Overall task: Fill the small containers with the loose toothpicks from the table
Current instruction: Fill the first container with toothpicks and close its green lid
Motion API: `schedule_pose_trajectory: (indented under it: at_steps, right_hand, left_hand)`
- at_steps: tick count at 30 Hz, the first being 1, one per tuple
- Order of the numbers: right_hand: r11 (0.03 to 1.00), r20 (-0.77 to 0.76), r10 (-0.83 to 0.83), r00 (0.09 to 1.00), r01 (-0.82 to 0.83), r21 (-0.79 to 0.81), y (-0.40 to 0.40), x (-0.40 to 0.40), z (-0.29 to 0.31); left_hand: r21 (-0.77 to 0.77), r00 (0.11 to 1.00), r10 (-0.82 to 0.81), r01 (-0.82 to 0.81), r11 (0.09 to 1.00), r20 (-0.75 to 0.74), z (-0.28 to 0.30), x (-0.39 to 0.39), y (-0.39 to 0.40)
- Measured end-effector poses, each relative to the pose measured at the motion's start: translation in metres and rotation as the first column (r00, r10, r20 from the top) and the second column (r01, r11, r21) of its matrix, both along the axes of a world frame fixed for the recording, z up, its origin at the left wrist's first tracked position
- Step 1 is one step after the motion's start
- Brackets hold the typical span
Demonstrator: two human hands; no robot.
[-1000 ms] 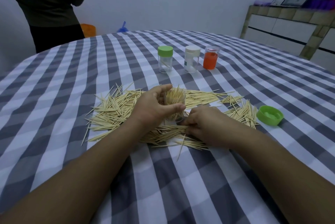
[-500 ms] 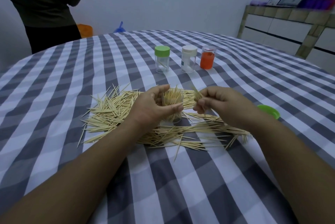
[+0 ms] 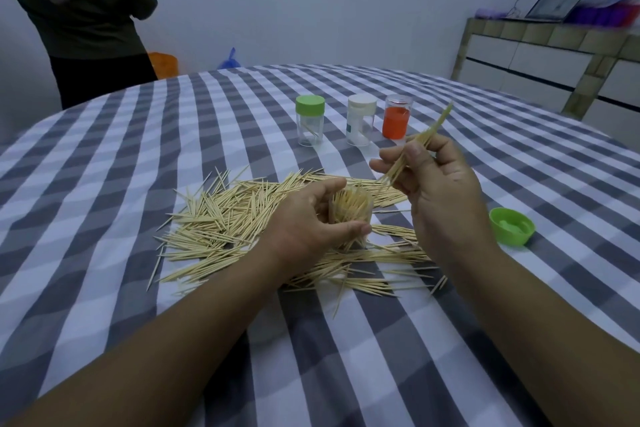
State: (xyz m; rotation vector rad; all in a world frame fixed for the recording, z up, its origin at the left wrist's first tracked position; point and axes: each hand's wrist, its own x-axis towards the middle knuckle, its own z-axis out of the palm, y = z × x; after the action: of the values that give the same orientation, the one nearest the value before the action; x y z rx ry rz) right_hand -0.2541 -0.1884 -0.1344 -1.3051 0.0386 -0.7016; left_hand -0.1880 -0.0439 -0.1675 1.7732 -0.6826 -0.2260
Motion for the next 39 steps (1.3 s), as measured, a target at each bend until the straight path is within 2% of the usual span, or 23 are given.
schedule_pose_trajectory:
  at_steps: [4,10,13,17,20,27,30,32,36,39]
  right_hand:
    - [1.000,-0.024,0.007,1.000,-0.006,0.027,0.010,0.003,-0.007]
    - [0.997,-0.190,-0.003,0.982,-0.012,-0.079,0.020,0.002,-0.016]
    - [0.995,-0.211,-0.006,0.977,-0.015,-0.097,0.020,0.004,-0.017]
    - [0.974,-0.197,-0.067,0.978,0.021,-0.227,0.016,0.003,-0.019]
    - [0.963,-0.191,-0.092,0.977,0.038,-0.267,0.014,0.002,-0.019]
    - [0.919,-0.295,-0.051,0.954,-0.071,-0.389,0.016,0.002,-0.019]
    - [0.871,-0.312,-0.076,0.947,-0.089,-0.483,0.016,0.004,-0.021]
    - [0.883,-0.328,-0.078,0.942,-0.088,-0.462,0.014,0.006,-0.022]
    - [0.953,-0.317,-0.105,0.942,0.005,-0.301,0.009,0.005,-0.021]
    - [0.936,-0.333,-0.084,0.939,-0.041,-0.350,0.006,0.001,-0.015]
  left_hand:
    - [0.000,1.000,0.008,-0.008,1.000,-0.001,-0.001,0.000,-0.002]
    - [-0.010,1.000,-0.006,0.006,1.000,0.001,-0.003,0.001,-0.001]
    - [-0.009,1.000,-0.008,0.008,1.000,0.010,-0.003,0.002,-0.001]
    - [-0.017,1.000,-0.015,0.015,1.000,0.002,-0.004,0.003,-0.001]
    - [-0.020,1.000,-0.020,0.020,1.000,0.004,-0.003,0.002,-0.001]
    - [-0.005,0.999,-0.025,0.025,1.000,0.032,-0.003,0.004,-0.001]
    - [-0.013,0.999,-0.021,0.022,1.000,0.031,-0.004,0.005,-0.001]
    - [-0.015,0.999,-0.022,0.022,1.000,0.032,-0.005,0.006,-0.001]
    - [0.002,0.999,-0.013,0.013,1.000,0.045,-0.004,0.005,-0.002]
    - [-0.011,1.000,-0.017,0.018,1.000,0.026,-0.003,0.005,-0.002]
